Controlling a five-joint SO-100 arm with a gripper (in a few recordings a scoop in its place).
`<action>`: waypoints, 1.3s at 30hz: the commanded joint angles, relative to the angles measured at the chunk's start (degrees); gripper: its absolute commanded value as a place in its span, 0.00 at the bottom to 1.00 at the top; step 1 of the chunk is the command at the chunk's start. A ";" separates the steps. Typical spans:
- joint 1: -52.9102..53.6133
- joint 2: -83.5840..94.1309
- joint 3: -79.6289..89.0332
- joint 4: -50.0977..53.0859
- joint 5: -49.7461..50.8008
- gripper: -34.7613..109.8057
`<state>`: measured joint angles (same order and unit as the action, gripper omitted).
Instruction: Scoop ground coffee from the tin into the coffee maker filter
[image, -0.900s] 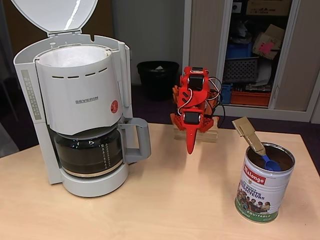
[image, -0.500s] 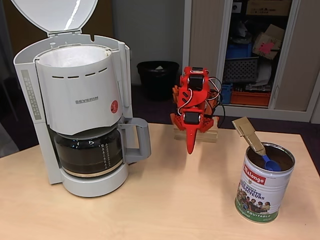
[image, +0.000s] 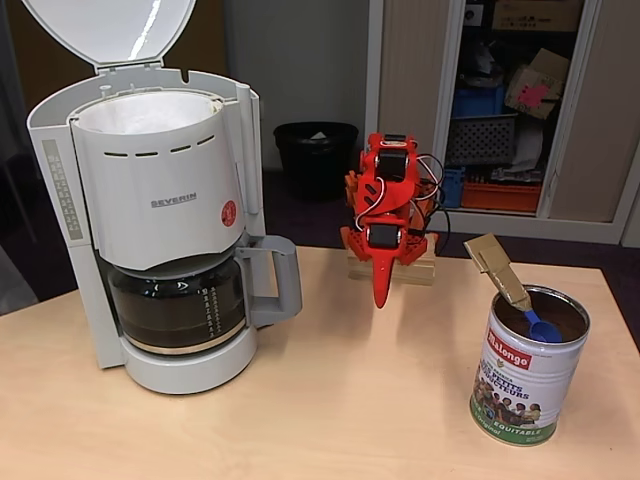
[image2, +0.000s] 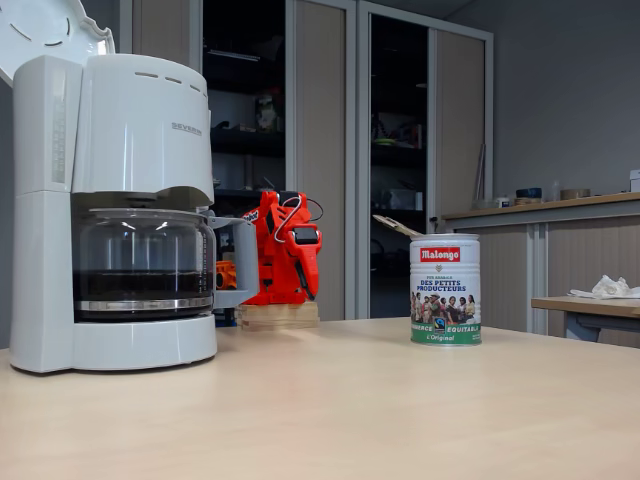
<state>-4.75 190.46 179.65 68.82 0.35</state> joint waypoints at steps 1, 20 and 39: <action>-1.05 0.00 0.35 0.79 -1.05 0.24; -1.05 0.00 0.35 0.79 -1.05 0.24; -13.80 -0.18 0.18 -11.78 -12.92 0.24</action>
<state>-18.90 190.46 179.65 60.03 -13.10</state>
